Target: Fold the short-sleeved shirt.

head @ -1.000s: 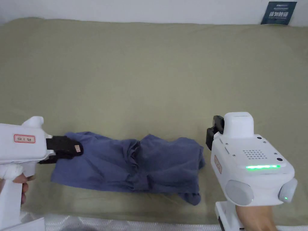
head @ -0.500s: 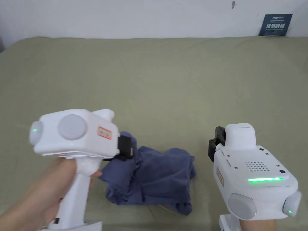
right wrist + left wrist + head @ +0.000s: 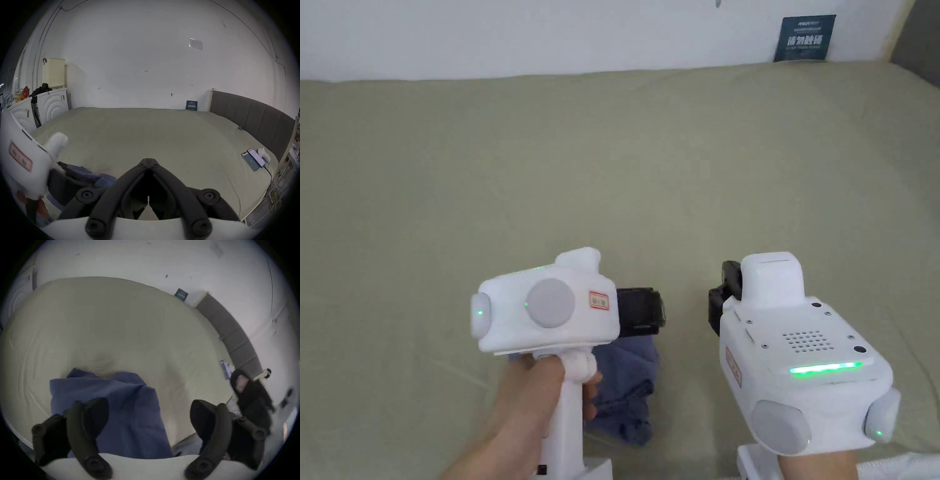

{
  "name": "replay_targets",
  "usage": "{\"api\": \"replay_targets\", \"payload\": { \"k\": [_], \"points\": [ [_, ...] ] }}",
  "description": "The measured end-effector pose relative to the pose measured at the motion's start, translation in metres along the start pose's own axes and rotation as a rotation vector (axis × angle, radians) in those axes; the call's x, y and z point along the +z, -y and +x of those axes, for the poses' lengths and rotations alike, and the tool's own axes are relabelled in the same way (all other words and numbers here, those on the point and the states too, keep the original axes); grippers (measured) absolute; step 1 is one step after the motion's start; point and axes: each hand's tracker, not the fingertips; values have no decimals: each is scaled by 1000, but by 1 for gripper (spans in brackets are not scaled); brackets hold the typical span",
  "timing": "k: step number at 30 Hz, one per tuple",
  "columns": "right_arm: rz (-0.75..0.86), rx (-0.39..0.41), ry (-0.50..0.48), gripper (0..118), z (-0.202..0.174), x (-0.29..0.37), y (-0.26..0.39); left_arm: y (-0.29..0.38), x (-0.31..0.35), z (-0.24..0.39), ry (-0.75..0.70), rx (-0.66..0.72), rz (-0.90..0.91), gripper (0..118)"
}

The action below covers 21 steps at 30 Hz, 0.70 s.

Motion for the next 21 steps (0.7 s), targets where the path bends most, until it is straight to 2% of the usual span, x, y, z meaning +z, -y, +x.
{"api": "replay_targets", "payload": {
  "k": [1, 2, 3, 4, 5, 7, 13, 15, 17, 18, 19, 21],
  "points": [
    [0, -6, 1, 0, 1, 0, 0, 0, 13, -9, 32, 21, 29, 95],
    [-1, -18, -2, 0, 1, 0, 0, 1, 26, -18, 76, 15, 53, 76],
    [-4, -27, -4, 0, 1, 0, 1, 3, 35, -25, 102, 8, 72, 41],
    [-6, -32, -6, 0, 1, -1, 1, 4, 41, -35, 106, 18, 74, 0],
    [-8, -35, -7, 0, 0, -1, 1, 7, 42, -42, 87, 18, 74, 0],
    [-13, -41, -15, 0, -2, -2, 2, 10, 36, -58, 223, 37, -1, 0],
    [-50, -45, -38, 0, -11, -6, 9, 33, -27, -69, 428, 162, -191, 0],
    [-59, -31, -43, 0, -13, -6, 12, 45, -50, -74, 411, 153, -252, 0],
    [-72, -11, -52, 0, -14, -6, 15, 60, -63, -77, 265, 60, -257, 0],
    [-82, -2, -62, 0, -15, -6, 16, 65, -63, -83, 237, 17, -259, 0],
    [-89, 5, -73, 0, -16, -6, 16, 63, -58, -82, 370, 99, -208, 0],
    [-96, 22, -80, 0, -19, -7, 17, 56, -48, -82, 368, 167, -215, 0]
  ]
}}
